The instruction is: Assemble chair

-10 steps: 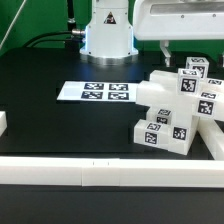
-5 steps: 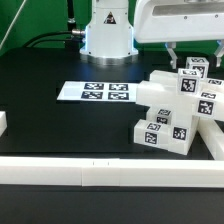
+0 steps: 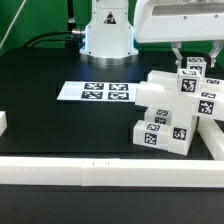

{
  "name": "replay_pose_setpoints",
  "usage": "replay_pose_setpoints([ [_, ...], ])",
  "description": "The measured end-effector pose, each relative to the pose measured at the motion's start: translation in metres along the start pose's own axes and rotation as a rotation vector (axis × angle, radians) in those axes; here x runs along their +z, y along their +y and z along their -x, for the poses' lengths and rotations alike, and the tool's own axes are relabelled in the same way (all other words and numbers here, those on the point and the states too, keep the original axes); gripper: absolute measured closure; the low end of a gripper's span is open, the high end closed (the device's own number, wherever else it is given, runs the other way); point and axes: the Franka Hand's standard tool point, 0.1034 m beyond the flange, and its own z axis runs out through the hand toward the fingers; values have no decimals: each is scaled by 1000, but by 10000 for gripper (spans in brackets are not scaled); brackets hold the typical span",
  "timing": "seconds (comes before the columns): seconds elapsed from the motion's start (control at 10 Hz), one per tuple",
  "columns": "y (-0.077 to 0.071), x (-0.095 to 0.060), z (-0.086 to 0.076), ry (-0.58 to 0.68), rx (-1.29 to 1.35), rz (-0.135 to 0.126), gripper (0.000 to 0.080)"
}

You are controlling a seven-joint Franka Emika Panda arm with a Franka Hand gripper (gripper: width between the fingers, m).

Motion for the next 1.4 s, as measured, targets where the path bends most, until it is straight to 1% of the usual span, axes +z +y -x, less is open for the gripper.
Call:
replay_pose_setpoints([
  [0.5,0,0,0,-1,256,-1,515],
  [0.6,0,0,0,-2,349,-3,515],
  [0.8,-1,1,0,-17,513,-27,515],
  [1.2,-3,1,1,-30,846,-30,515],
  [1.4,-3,1,2,-33,910,-31,514],
])
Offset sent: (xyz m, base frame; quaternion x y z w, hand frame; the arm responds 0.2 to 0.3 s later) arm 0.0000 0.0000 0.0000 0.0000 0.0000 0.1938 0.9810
